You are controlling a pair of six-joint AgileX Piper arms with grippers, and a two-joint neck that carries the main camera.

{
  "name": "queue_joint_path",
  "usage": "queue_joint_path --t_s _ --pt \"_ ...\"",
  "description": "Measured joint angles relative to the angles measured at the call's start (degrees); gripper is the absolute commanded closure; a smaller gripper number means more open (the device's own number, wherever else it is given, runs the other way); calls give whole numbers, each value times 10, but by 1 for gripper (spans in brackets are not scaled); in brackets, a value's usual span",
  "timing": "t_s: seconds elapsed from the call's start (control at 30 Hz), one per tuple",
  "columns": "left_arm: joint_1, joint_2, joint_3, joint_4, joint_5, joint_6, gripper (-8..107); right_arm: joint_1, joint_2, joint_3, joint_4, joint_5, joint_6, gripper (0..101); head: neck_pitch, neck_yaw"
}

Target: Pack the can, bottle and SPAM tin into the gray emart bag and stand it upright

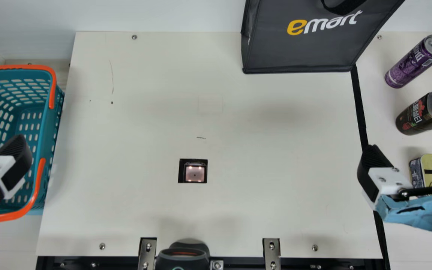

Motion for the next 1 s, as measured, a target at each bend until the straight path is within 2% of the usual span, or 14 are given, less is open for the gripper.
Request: queue_joint_path --t_s 0.13,0.53,1.0 --pt "0 0 0 0 0 0 9 0 0 0 0 0 0 6 -14 -25" --pt "0 0 0 0 0 0 9 0 0 0 0 -1 0 6 -166 -173" --pt "0 0 0 0 0 0 9 0 0 0 0 -1 0 6 -171 -182"
